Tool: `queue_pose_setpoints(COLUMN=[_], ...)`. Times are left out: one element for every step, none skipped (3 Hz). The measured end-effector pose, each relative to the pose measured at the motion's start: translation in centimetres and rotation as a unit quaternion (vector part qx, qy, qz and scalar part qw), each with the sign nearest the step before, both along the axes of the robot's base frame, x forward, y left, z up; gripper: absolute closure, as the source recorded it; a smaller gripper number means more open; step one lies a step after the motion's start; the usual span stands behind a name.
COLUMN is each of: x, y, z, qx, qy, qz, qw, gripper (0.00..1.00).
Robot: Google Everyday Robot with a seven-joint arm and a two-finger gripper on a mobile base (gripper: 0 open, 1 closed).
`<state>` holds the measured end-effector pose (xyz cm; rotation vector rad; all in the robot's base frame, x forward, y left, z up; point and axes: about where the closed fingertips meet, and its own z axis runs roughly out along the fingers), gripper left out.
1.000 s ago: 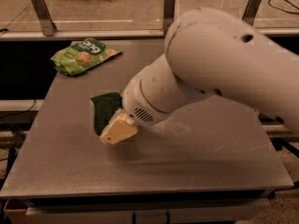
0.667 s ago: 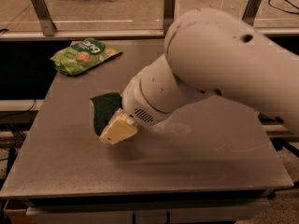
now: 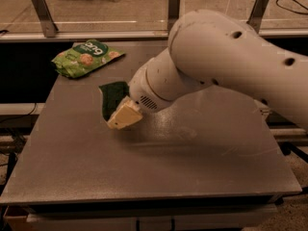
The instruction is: Move sponge near green rice chip bag
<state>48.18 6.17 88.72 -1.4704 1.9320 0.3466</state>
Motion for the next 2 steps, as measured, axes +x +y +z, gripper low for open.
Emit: queue_pose_setpoints(x=[5.4, 10.3], y=[0.2, 1.2], z=[-0.7, -1.8], qx=[0.01, 0.02], qy=[-0.013, -0.017], qz=[-0.009, -0.013], qw=[0.9998, 0.9996], gripper=[1.0, 1.0])
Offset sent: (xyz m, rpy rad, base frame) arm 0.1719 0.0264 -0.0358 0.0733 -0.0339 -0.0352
